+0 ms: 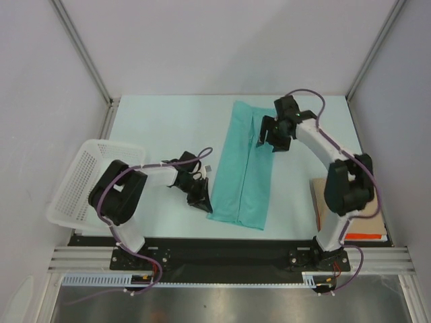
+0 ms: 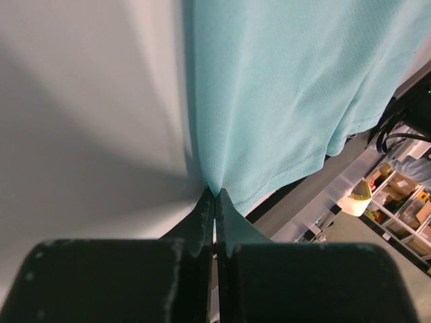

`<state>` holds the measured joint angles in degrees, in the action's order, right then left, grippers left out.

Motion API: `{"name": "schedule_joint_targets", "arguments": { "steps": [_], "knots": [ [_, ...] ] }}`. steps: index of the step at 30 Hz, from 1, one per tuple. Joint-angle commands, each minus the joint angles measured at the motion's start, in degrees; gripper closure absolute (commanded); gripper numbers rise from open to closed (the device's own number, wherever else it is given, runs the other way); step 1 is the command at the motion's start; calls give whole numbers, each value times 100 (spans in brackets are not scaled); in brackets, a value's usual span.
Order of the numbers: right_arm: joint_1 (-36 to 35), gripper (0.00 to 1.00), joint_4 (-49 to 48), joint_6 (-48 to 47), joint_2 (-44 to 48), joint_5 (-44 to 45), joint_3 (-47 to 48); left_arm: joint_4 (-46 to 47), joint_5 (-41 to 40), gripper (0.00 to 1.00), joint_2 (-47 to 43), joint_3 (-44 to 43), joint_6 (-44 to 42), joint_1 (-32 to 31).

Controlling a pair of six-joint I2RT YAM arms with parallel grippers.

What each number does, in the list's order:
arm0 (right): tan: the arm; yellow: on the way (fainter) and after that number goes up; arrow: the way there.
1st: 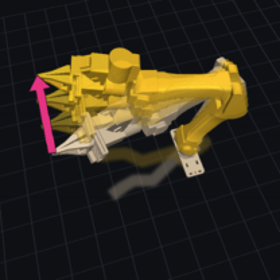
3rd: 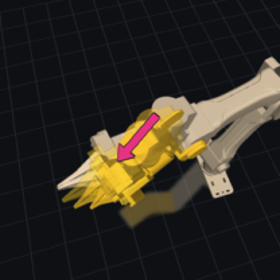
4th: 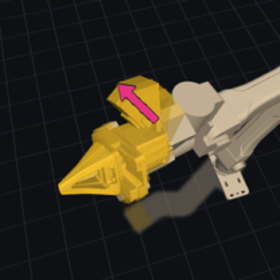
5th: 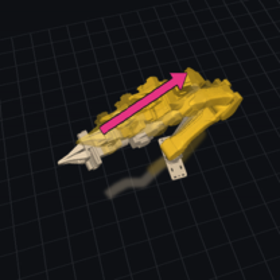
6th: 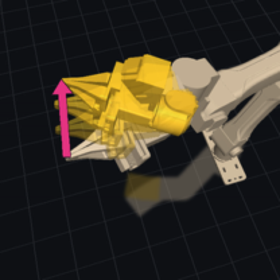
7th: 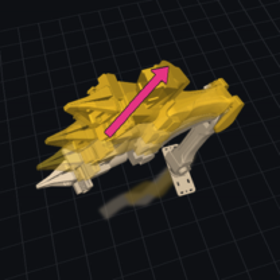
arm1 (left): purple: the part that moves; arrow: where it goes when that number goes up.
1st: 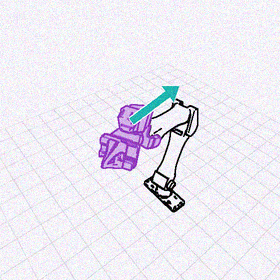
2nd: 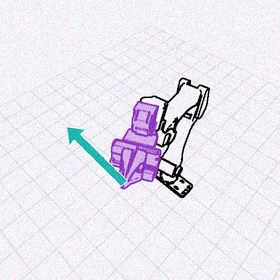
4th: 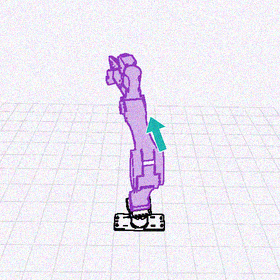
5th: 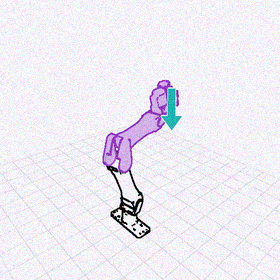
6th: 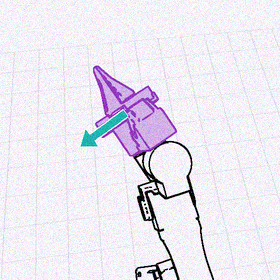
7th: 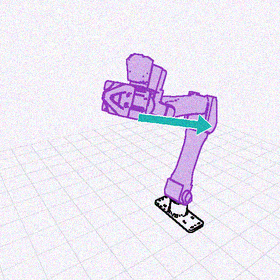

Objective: Fold and stack the t-shirts
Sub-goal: Fold the tshirt

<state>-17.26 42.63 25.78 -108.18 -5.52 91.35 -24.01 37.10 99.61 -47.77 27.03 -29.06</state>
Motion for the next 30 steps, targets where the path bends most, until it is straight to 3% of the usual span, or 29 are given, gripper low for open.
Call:
{"name": "schedule_joint_targets", "arguments": {
  "steps": [1,5,11,16,18,25,30],
  "knots": [
    [266,28,-87,357,1418,-589,-1307,370,158,100,-135,-65,417,-407],
    [556,28,-326,516,2325,-1187,-2513,660,-106,100,-153,-110,1057,-864],
    [565,30,385,182,3423,-1610,-3604,951,-387,99,-310,-40,1848,-1400],
    [557,36,1124,304,4260,-1716,-4396,943,-923,73,-837,382,2061,-1568],
    [557,42,1335,410,4768,-1663,-4826,924,-994,68,-961,487,2044,-1568],
    [557,46,1432,964,5675,-1628,-5942,1056,-985,67,-1049,716,2079,-1603],
    [557,47,932,1095,5677,-1557,-6418,1196,-977,66,-1005,813,2193,-1603]
  ]
}}
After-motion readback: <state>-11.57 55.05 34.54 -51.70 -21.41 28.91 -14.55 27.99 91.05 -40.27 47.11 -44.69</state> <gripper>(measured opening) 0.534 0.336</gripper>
